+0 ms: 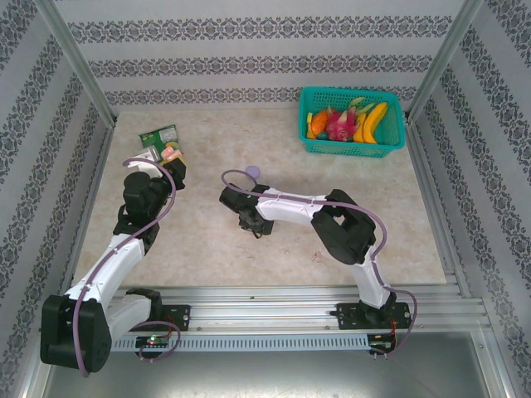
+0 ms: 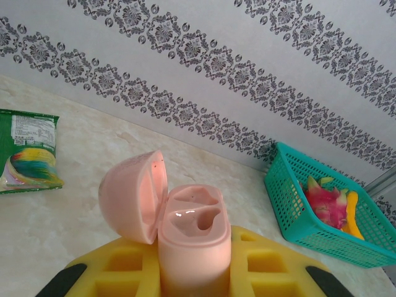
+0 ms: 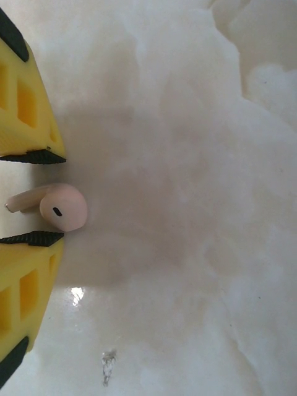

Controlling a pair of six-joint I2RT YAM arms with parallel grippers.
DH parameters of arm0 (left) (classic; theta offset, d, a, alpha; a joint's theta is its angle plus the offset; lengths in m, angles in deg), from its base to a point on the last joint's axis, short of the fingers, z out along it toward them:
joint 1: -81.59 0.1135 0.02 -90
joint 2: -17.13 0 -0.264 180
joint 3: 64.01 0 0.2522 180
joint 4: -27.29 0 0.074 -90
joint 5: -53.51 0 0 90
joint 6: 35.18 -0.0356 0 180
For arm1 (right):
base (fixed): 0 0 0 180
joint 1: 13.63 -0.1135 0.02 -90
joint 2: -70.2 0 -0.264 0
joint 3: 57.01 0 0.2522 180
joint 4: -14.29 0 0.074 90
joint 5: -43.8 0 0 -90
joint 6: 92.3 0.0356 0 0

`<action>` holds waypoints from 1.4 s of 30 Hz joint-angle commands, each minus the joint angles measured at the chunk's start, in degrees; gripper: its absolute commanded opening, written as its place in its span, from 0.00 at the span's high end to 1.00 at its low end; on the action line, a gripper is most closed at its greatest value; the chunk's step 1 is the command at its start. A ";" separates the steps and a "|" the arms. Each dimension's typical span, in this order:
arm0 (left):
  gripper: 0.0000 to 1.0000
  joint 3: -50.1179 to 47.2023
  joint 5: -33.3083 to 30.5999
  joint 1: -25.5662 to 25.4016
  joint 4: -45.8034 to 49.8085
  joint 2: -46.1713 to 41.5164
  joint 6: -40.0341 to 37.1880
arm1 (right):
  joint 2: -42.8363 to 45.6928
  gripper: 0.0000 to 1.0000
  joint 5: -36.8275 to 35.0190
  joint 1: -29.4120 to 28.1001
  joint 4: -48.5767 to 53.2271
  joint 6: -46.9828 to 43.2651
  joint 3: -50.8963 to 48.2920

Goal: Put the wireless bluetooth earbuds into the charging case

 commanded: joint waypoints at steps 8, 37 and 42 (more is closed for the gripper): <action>1.00 -0.08 -0.12 -0.50 -2.42 -0.61 -0.04 | -1.60 0.64 -2.03 1.79 0.90 -0.94 1.81; 1.00 -0.24 0.00 -0.50 -2.64 -0.36 0.34 | -2.06 0.66 -1.23 -0.16 1.11 -0.68 1.48; 1.00 -0.23 -0.07 -0.46 -2.54 -0.60 0.36 | -2.08 0.68 -0.95 -0.42 1.32 -0.54 1.67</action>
